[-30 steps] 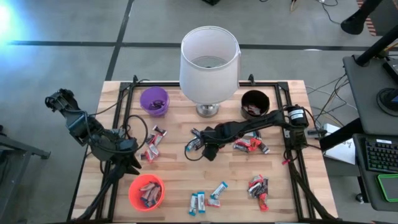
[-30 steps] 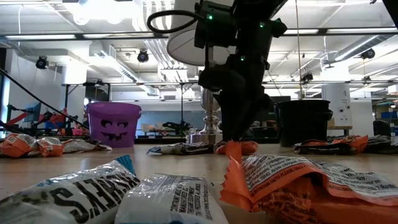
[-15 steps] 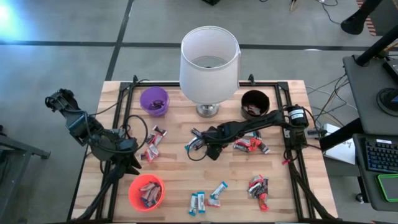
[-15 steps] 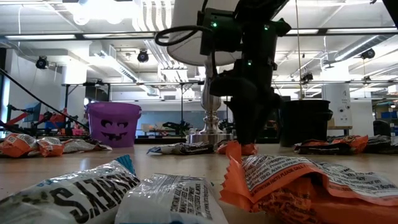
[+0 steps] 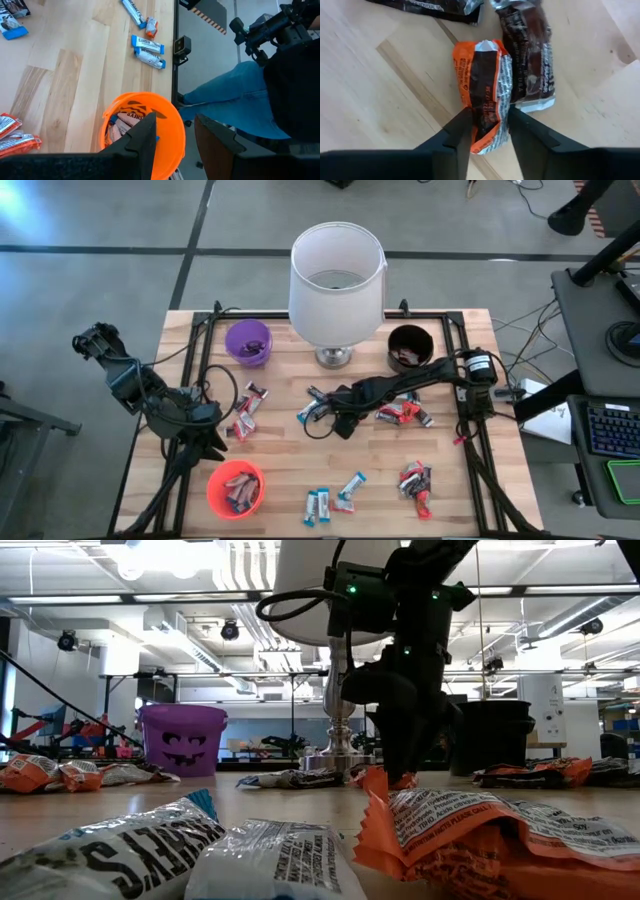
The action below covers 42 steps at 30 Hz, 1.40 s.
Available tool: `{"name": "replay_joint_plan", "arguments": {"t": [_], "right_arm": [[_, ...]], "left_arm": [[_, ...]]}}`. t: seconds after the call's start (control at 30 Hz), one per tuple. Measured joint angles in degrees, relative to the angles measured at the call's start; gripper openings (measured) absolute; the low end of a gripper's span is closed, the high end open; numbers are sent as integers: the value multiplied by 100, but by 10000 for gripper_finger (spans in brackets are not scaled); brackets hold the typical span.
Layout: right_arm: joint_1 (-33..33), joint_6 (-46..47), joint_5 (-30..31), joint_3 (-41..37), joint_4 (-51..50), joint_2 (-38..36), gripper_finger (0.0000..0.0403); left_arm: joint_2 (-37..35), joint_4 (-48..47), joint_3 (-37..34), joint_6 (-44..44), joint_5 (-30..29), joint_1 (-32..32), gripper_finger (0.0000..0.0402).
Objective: Organize candy in baskets
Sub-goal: Put the orange chocolate bar into the black bucket
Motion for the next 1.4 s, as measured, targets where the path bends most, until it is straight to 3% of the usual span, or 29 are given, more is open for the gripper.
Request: {"name": "replay_joint_plan", "arguments": {"t": [0.27, 0.5, 0.83, 1.17, 1.4], "right_arm": [[-32, 134, -241, -44, -1, -15, 18], [20, 157, -842, 502, -678, -40, 13], [195, -17, -823, 1410, -2488, -183, 12], [190, -93, -684, 1411, -3500, -687, 12], [153, 232, -650, 1140, -3616, -1685, 12]], "left_arm": [[0, -1, 0, 0, 0, 1, 116], [1, -2, 0, 0, 0, 0, 116], [2, -4, 0, -49, -2, -1, 116], [-2, -417, 0, -59, -2, 1, 116], [-55, -599, 0, 225, -286, 10, 116]]}}
